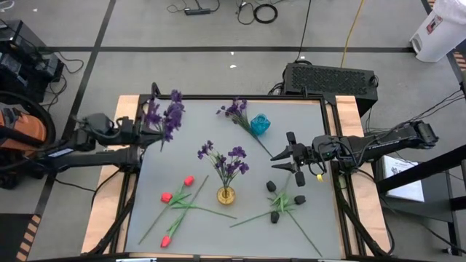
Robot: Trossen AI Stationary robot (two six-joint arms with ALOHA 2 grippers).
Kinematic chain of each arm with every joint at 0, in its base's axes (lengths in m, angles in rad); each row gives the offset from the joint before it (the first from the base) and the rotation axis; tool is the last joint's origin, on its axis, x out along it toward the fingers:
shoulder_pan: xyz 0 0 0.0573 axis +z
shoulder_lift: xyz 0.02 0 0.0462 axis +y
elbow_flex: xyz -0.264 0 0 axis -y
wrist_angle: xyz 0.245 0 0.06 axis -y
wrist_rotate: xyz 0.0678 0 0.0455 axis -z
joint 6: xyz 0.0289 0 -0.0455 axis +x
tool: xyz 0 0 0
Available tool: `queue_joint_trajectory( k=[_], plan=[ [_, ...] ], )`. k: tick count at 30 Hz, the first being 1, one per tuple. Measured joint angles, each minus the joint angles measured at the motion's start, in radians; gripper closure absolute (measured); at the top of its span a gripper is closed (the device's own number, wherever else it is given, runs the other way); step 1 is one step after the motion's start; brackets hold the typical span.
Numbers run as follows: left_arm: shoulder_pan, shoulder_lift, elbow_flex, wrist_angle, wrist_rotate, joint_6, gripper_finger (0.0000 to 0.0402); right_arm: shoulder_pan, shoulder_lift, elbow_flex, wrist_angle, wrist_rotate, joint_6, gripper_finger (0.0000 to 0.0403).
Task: Sort flowers into vase by color
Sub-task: Put the bottom violet flower into the yellow vase
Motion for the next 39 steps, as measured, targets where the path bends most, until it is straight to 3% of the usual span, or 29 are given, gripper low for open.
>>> queue_joint_trajectory(
  k=[6, 20, 28, 39],
  plan=[
    [-0.056, -0.014, -0.120, 0.169, 0.069, -0.002, 0.0399, 0.000, 0.000, 0.000, 0.000, -0.001, -0.007, 0.0300],
    [-0.322, 0.037, -0.322, 0.565, 0.043, 0.000, 0.0399, 0.000, 0.000, 0.000, -0.004, 0.000, -0.026, 0.0300],
    [-0.439, 0.186, -0.353, 0.648, -0.167, 0.000, 0.0399, 0.000, 0.000, 0.000, -0.003, 0.000, -0.026, 0.0300],
    [-0.563, 0.488, -0.353, 1.056, -0.227, 0.059, 0.0399, 0.000, 0.000, 0.000, -0.009, -0.014, -0.017, 0.0300]
  ],
)
